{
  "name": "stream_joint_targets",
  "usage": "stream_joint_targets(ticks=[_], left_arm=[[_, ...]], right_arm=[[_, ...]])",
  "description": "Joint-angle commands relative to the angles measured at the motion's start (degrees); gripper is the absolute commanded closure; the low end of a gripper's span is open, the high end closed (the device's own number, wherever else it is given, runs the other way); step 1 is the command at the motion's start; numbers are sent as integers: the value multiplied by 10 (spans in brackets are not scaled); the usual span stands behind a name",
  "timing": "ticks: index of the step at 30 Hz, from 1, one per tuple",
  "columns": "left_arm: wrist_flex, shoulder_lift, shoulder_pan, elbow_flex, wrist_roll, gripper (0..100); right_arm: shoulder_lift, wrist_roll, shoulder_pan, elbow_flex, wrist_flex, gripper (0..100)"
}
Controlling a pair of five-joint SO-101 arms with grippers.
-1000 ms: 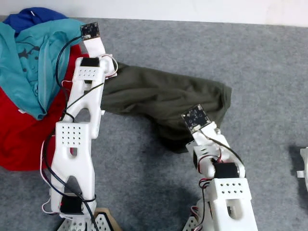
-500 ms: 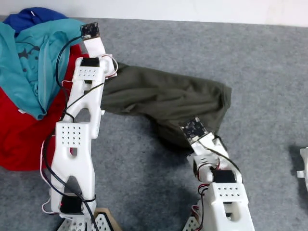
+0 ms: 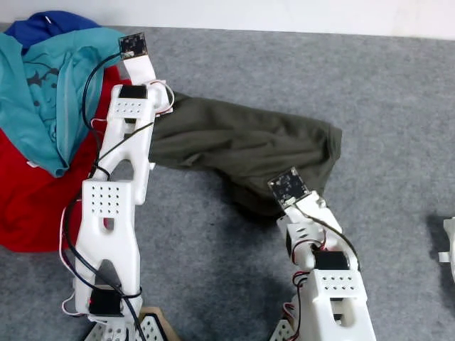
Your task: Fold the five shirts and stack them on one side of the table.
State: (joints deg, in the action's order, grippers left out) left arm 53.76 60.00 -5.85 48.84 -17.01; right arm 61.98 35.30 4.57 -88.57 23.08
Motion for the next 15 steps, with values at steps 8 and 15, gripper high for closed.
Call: stream_joint_targets(ticks=[8, 15], left_arm=[[-8, -3, -17, 15, -1, 990], [-11, 15, -18, 20, -1, 990]], right_arm=[[2, -16, -25, 48, -17, 991], [-106, -47, -30, 177, 7, 991]])
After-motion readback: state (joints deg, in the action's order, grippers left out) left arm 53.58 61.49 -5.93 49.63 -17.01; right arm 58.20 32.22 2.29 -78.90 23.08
